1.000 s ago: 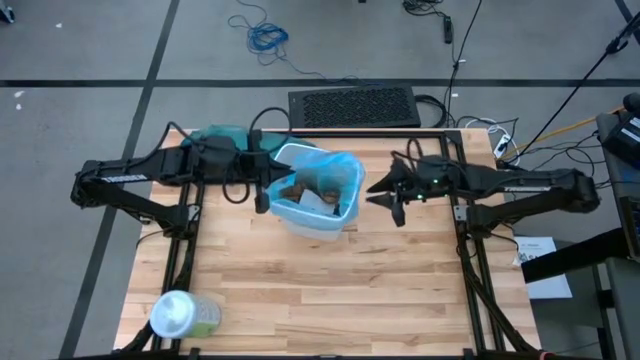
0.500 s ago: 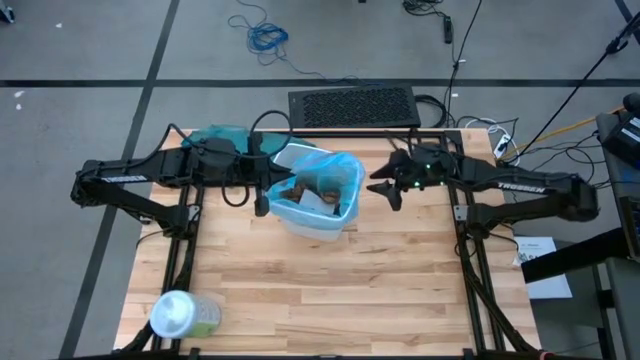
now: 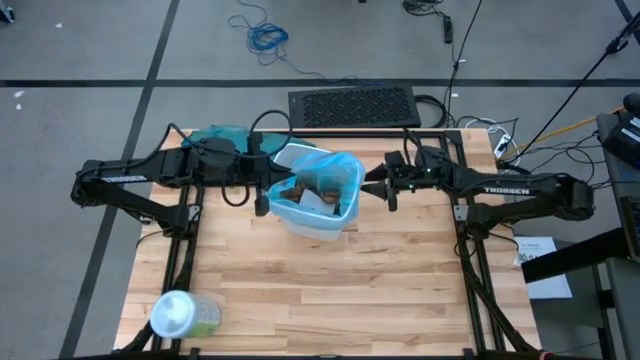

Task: Place trash/remove bag and relplace
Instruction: Close the light blue trash bag

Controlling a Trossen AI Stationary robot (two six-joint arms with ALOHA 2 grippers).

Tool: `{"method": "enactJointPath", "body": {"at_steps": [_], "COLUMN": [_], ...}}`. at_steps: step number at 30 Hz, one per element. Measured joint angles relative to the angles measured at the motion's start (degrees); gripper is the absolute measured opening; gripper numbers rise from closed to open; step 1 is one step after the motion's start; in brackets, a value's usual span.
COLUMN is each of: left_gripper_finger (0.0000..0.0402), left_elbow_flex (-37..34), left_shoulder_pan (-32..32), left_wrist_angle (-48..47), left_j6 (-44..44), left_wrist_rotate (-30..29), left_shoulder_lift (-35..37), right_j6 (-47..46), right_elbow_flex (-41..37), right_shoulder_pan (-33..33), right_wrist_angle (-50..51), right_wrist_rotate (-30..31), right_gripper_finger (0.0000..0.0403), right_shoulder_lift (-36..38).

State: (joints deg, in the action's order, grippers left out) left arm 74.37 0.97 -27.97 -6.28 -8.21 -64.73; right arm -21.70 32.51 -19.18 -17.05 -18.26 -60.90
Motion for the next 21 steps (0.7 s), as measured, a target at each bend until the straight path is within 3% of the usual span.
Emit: {"method": "enactJointPath", "body": {"at_steps": [8,11,15,21], "left_gripper_finger": [0.0,0.0,0.0,0.0], "left_elbow_flex": [0.0,0.0,0.0,0.0], "left_shoulder_pan": [0.07,0.07,0.07,0.07], "left_wrist_angle": [0.0,-0.06,-0.04,-0.09], "left_j6": [1.16,1.25,1.15,0.96], "left_wrist_rotate": [-0.33,-0.33,-0.74,-2.86], "left_shoulder_lift": [0.0,0.0,0.0,0.0], "right_j6": [-3.6,-3.54,-2.28,1.5], "right_elbow_flex": [0.0,0.0,0.0,0.05], "right_shoulder_pan": [-0.17,-0.26,-0.13,0.28], "right_wrist_angle": [-8.97,-9.78,-9.39,-9.3], "right_wrist_rotate": [-2.78,-2.55,0.75,5.42], "right_gripper_finger": [0.0136,0.0097,0.0014,0.0001], "right_shoulder_lift": [-6.41,-7.05,-5.94,-0.76]}}
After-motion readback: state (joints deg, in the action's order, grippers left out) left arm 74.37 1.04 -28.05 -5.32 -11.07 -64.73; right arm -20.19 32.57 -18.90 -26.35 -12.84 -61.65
